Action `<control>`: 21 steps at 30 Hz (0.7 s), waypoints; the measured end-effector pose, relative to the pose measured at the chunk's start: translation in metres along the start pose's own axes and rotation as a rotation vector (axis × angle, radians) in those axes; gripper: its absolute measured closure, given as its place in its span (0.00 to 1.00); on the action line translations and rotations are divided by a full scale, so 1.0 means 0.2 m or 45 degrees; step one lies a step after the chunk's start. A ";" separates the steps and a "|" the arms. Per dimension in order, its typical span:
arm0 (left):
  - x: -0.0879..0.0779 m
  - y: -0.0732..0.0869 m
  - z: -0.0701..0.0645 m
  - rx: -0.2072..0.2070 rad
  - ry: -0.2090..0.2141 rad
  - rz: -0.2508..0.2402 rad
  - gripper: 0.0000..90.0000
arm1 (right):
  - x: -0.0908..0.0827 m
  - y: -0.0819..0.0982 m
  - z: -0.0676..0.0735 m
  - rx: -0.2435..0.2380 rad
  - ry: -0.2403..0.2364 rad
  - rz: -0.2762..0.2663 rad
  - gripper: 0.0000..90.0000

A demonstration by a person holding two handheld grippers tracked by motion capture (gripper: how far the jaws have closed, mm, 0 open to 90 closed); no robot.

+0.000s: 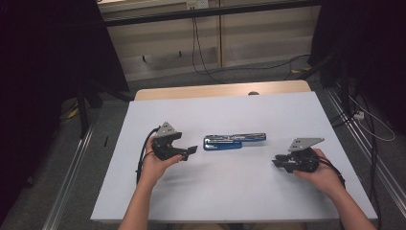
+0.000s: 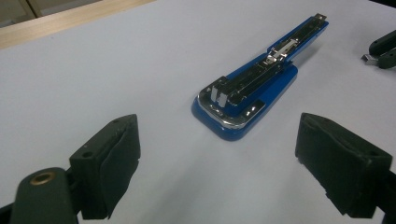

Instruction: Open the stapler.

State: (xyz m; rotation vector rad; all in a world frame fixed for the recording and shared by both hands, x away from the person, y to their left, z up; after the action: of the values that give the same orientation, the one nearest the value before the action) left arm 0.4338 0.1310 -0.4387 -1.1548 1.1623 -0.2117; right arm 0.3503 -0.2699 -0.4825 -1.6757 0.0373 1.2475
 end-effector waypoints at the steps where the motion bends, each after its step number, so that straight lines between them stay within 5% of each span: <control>1: 0.00 0.00 0.00 0.006 -0.005 0.000 0.16 | 0.00 0.00 0.00 0.011 0.000 -0.002 0.85; 21: -0.01 0.00 0.03 -0.047 0.024 -0.025 0.14 | -0.02 -0.02 0.00 0.045 0.013 -0.045 0.88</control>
State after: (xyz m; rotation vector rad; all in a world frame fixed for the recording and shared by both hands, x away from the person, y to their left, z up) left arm 0.4380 0.1355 -0.4378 -1.1994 1.1756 -0.2175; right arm 0.3499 -0.2703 -0.4763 -1.6452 0.0357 1.2054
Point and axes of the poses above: each handheld gripper's, and its own axes: x roughly forward along the jaws, y roughly out of its underside, z roughly to its left, the point moved 3 cm from there along x, roughly forward along the jaws, and after that the axes turned 4 degrees about z, right-handed, at the moved point
